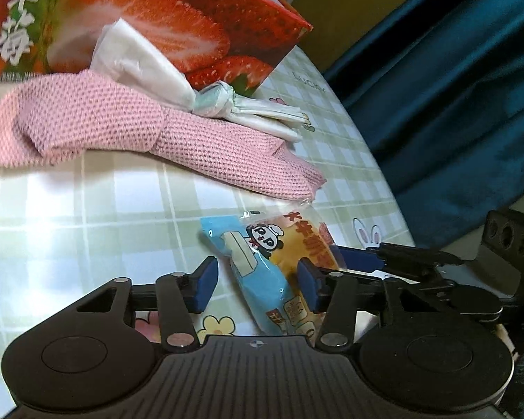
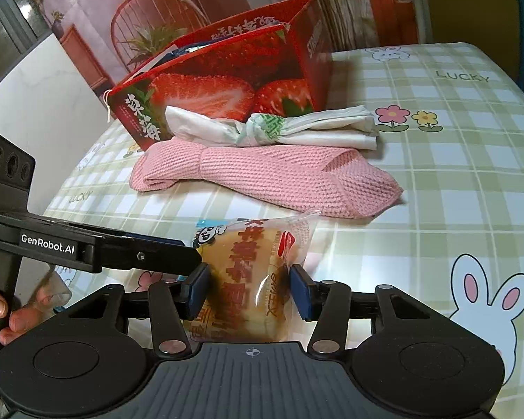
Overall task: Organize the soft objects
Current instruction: 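Lift the bread packet with both tools up over the red box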
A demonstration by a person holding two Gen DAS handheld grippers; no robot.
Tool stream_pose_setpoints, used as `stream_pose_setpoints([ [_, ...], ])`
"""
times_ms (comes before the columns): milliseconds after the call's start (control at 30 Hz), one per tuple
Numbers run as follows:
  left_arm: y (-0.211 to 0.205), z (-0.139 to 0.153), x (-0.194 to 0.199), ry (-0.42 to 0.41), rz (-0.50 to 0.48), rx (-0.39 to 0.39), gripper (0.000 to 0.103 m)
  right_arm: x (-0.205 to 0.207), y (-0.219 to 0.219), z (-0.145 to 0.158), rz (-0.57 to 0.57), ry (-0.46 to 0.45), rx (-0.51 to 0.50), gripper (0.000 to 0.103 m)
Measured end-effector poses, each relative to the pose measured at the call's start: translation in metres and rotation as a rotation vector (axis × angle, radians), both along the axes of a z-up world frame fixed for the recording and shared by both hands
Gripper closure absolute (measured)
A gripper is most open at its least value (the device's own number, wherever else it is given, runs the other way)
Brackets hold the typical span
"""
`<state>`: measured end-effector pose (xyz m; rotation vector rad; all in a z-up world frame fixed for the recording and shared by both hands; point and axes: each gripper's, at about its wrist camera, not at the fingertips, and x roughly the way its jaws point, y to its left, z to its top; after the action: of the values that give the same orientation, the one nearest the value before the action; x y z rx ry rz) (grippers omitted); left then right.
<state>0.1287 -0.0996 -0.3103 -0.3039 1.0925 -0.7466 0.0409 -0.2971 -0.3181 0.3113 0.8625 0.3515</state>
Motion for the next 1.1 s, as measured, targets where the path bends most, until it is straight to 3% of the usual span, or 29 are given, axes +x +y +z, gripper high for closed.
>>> stream_pose_setpoints([
  [333,-0.002,-0.004,0.001,0.016,-0.019,0.002,0.052,-0.004,-0.002,0.006,0.056,0.026,-0.034,0.058],
  [567,-0.008,-0.003,0.000,0.006,-0.046,-0.003,0.053,-0.003,-0.002,0.001,0.075,0.041,-0.020,0.048],
  [700,-0.001,-0.001,0.000,0.006,-0.042,-0.016,0.053,-0.002,0.006,0.001,0.105,0.033,-0.030,0.048],
  [933,0.011,0.014,0.003,-0.060,0.002,-0.015,0.053,0.005,0.026,0.009,0.153,-0.017,-0.107,0.052],
  [1100,0.020,0.044,0.005,-0.174,0.011,-0.040,0.053,0.016,0.033,0.022,0.161,-0.065,-0.143,0.057],
])
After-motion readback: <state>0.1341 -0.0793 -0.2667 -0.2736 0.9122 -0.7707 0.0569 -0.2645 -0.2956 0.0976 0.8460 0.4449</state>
